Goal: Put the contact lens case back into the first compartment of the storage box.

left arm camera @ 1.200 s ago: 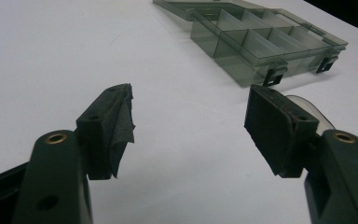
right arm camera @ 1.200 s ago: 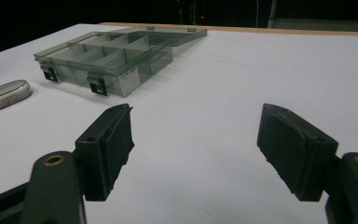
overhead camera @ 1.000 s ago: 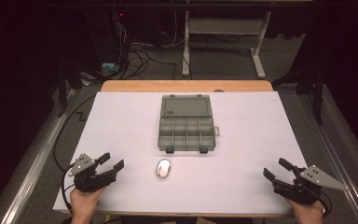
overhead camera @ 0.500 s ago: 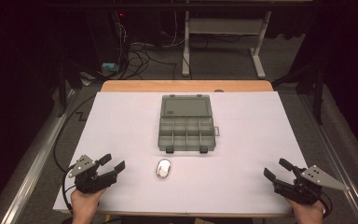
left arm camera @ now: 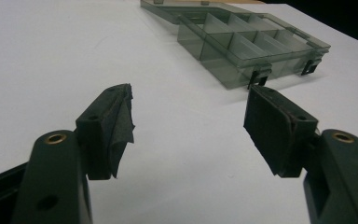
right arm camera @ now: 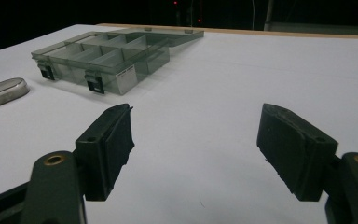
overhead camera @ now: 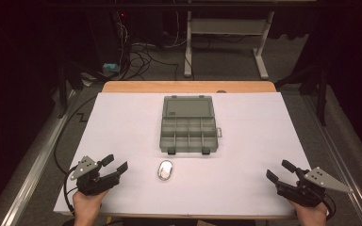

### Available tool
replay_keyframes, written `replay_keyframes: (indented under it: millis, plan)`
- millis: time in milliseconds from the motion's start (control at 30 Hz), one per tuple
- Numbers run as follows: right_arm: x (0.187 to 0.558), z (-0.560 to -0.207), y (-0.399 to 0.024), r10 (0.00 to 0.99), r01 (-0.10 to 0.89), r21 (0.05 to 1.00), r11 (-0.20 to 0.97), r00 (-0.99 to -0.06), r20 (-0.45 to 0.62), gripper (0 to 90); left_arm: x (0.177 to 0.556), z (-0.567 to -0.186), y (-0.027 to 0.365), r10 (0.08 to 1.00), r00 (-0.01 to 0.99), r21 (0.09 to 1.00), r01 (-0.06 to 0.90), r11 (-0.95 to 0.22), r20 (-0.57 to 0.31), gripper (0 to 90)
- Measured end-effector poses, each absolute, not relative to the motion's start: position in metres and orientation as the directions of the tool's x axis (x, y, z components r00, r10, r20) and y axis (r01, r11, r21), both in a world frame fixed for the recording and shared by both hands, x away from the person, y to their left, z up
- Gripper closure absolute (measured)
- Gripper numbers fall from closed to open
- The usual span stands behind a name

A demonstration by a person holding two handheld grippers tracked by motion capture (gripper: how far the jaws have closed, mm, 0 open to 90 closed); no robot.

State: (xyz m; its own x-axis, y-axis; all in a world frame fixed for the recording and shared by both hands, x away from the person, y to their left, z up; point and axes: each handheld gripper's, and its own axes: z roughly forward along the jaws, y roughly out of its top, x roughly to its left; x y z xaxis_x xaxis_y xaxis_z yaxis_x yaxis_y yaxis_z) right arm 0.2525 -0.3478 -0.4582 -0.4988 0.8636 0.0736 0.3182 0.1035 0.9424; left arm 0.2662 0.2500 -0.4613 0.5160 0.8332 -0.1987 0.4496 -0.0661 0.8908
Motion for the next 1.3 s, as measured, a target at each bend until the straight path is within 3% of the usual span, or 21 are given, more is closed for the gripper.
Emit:
replay_keyframes:
  millis: [833,1300]
  plan:
    - [0.253,-0.458,-0.348,0.859,0.319,0.943,0.097,-0.505,0.082,26.8,0.289,-0.442,0.182,0.768,0.627,0.902,0.396,-0.173,-0.128,35.3]
    - [0.252,-0.458,-0.347,0.859,0.318,0.943,0.097,-0.506,0.083,26.9,0.296,-0.435,0.155,0.763,0.636,0.849,0.460,-0.259,-0.112,37.8]
